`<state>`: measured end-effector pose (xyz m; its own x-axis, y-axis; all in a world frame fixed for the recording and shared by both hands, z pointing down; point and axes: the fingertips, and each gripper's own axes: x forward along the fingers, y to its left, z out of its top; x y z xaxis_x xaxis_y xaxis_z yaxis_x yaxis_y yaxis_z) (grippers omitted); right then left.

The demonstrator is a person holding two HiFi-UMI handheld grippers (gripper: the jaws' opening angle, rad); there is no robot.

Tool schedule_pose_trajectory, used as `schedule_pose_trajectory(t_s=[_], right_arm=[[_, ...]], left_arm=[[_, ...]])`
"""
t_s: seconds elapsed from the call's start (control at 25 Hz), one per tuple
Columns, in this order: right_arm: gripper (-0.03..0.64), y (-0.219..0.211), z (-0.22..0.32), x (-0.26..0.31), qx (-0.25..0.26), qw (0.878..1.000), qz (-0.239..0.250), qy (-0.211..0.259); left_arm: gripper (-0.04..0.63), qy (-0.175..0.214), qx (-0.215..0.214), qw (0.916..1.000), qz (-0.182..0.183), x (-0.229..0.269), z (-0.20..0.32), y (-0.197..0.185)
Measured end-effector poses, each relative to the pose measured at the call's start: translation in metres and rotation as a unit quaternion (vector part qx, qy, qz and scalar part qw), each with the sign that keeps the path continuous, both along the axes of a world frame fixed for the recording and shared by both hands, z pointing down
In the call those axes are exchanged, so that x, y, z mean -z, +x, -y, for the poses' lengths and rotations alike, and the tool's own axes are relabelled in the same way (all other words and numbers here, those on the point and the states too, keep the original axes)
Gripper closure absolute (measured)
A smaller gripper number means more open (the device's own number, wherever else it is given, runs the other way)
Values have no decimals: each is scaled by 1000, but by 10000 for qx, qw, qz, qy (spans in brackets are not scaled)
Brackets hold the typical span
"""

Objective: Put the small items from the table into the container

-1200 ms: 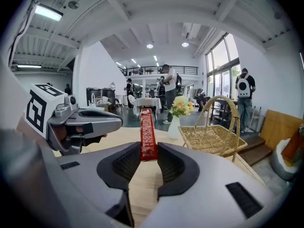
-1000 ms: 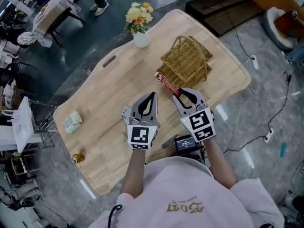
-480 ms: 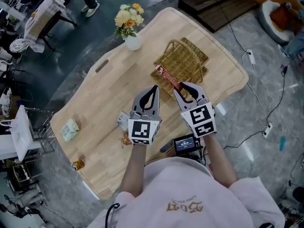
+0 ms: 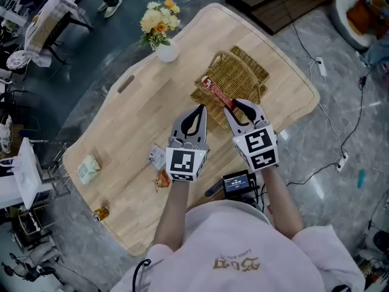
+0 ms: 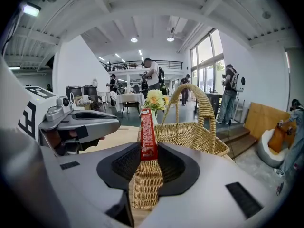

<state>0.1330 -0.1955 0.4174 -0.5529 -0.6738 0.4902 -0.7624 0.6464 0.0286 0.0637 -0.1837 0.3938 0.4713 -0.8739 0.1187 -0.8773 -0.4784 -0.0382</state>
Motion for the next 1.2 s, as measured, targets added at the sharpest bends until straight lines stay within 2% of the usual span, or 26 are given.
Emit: schedule_pose_trajectory(t_s=[0.72, 1.2], right_arm=[[494, 4, 17, -24, -151, 9995, -121, -253], [491, 6, 15, -21, -254, 9995, -76, -162]], left_arm=[[591, -152, 49, 9998, -123, -13, 11, -14], [591, -100, 48, 9998, -150, -6, 7, -14]])
